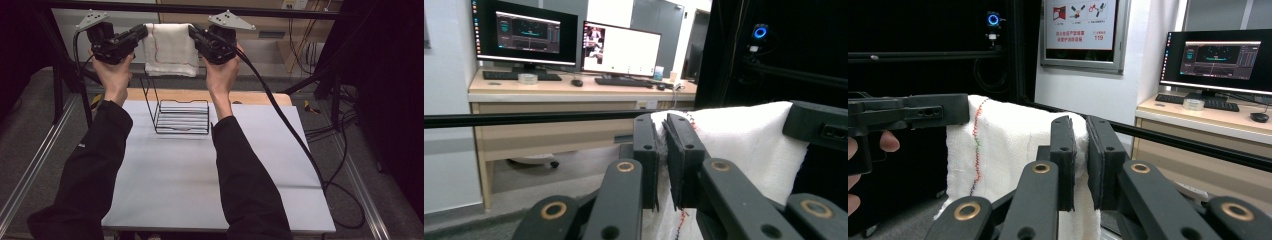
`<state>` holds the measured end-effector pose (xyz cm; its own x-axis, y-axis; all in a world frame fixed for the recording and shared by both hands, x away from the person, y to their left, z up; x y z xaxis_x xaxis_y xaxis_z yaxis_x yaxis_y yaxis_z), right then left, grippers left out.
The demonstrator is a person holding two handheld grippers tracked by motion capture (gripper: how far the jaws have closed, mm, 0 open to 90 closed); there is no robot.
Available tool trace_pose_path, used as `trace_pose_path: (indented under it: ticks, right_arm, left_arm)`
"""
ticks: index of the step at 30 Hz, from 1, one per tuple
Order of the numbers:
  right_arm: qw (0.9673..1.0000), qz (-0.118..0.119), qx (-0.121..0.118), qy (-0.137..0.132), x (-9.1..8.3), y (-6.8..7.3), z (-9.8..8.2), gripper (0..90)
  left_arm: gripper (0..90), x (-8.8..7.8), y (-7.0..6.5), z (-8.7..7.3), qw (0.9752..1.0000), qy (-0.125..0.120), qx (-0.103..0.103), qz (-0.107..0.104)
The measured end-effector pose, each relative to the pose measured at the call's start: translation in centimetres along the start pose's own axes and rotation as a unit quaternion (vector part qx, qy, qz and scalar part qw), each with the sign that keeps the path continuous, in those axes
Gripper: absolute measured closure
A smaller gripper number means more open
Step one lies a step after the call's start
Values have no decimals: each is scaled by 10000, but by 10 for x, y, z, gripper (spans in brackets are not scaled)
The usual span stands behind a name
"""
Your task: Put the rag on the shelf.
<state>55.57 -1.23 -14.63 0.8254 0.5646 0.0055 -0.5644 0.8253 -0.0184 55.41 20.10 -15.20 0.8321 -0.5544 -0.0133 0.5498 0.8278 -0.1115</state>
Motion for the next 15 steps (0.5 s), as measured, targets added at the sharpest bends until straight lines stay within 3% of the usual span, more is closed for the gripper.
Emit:
trace_pose_path:
  ticks: [5,9,15]
  right_arm:
    - [10000,15,67,59,9,-5,-3,827]
    - [9999,-41,27,109,13,-9,-6,827]
    - [9997,-51,-41,228,17,-9,-12,827]
  left_arm:
    - [831,6,4,0,10000,49,-10,62]
    - [831,10,4,-4,9999,115,81,75]
    - [831,12,8,-13,9998,153,51,86]
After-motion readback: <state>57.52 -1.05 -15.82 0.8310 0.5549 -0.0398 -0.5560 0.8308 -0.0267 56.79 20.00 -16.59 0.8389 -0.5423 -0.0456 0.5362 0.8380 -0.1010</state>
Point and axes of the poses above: each handheld gripper's, and its own axes: x roughly forward along the jaws, z roughly out of its top, y roughly to its left, the point moved 5 cm from there along x, roughly forward along the jaws, and after that the axes turned 3 degrees about -z, right-handed, at the moved point
